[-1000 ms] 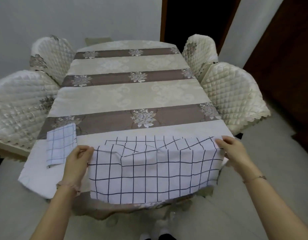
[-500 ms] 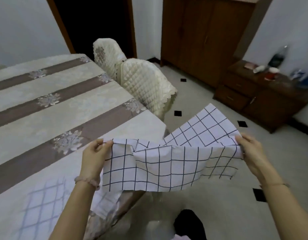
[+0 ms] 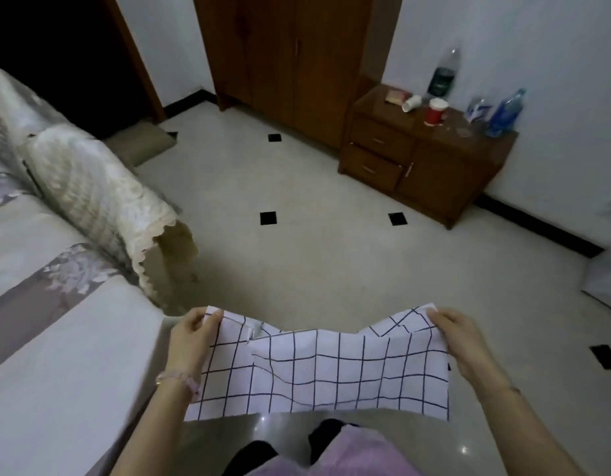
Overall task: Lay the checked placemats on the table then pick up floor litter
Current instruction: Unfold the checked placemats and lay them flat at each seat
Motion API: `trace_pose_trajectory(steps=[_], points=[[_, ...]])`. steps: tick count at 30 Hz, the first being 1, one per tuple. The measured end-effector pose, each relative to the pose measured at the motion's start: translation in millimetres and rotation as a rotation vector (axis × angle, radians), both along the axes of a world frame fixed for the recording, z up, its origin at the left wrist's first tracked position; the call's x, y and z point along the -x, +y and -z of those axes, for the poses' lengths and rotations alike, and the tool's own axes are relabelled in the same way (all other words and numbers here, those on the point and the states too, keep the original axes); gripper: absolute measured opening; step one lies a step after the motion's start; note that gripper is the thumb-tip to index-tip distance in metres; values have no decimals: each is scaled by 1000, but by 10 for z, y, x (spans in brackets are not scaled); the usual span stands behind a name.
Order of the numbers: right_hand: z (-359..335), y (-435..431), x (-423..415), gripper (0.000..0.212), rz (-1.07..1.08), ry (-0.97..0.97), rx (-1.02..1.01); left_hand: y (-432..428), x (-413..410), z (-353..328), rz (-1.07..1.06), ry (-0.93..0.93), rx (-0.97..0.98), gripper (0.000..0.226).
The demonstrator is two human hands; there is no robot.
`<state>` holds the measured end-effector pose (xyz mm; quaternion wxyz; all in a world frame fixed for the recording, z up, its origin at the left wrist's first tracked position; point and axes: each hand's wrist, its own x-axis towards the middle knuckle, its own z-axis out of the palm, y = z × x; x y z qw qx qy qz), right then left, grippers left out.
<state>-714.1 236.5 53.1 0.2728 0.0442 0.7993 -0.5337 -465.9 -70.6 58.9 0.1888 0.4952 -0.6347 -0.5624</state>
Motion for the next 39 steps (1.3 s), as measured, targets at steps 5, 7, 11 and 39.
trace_pose_trajectory(steps=[5,7,11,39], points=[[-212,-435,992,15,26,83,-9,-399,889,-157,-26,40,76,8],[-248,-684,1357,18,28,110,4,-640,1200,-195,-37,68,99,8],[-213,-1259,1955,17,-4,107,0,-1179,1758,-89,-103,86,80,8],[-447,-9478,4126,18,-1084,135,156,-5617,2902,-505,-1116,77,170,16]])
